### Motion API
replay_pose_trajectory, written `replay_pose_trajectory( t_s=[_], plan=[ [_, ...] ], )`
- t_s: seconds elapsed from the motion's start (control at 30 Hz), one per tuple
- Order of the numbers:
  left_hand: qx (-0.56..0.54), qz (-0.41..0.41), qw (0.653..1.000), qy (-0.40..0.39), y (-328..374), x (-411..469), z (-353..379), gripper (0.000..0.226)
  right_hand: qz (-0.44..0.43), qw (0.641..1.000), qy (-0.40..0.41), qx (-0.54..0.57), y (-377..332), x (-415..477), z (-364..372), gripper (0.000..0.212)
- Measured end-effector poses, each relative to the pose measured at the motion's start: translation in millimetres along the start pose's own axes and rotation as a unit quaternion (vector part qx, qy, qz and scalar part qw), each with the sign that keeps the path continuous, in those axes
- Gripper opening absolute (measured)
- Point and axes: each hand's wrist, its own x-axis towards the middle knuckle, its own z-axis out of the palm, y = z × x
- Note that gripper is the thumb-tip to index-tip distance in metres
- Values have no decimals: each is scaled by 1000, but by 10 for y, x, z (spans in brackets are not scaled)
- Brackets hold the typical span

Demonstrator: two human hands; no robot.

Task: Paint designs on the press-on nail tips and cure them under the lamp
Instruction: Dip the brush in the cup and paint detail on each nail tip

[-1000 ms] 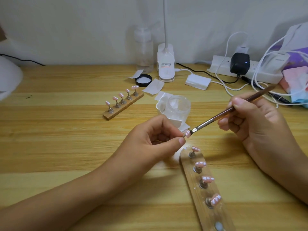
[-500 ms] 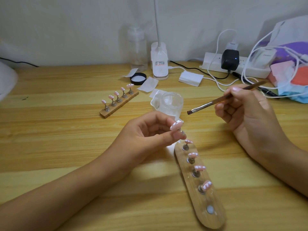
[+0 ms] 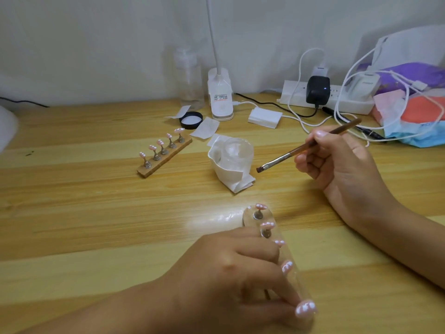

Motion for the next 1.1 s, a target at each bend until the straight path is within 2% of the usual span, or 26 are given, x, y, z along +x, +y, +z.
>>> replay_pose_trajectory(
  t_s=[0.17, 0.27, 0.37, 0.5, 0.7, 0.73, 0.83, 0.9, 0.97, 1.03, 1.1],
  plan=[
    [-4, -9, 999, -37, -122, 4, -151, 12, -9, 1000, -1, 16, 1, 3, -17, 17],
    [-3, -113, 994, 9, -293, 67, -307, 10, -17, 1000, -1, 22, -2, 11, -35, 15],
    [-23, -220, 974, 48, -429, 100, -310, 7, -17, 1000, 2, 25, 12, 25, -45, 15],
    [-7, -247, 969, 30, -450, 120, -223, 23, -16, 1000, -4, 14, 29, 33, -61, 10],
    [-97, -295, 949, 55, -459, 204, -190, 7, -28, 1000, -7, 8, 56, 48, -80, 6],
    [-130, -303, 942, 63, -459, 207, -197, 5, -40, 999, -9, -7, 69, 50, -87, 12],
    [-235, -298, 915, 136, -446, 172, -225, 10, -79, 995, -19, -56, 81, 40, -79, 21],
    [-265, -286, 896, 213, -442, 142, -255, 19, -103, 991, -23, -78, 80, 33, -81, 20],
    [-276, -282, 877, 273, -464, 124, -286, 18, -119, 987, -29, -101, 77, 22, -91, 22],
    [-293, -296, 855, 308, -494, 126, -315, 12, -127, 985, -33, -113, 83, 11, -97, 23],
    [-336, -322, 823, 325, -526, 137, -317, 15, -133, 984, -35, -116, 86, 6, -97, 25]
  ],
)
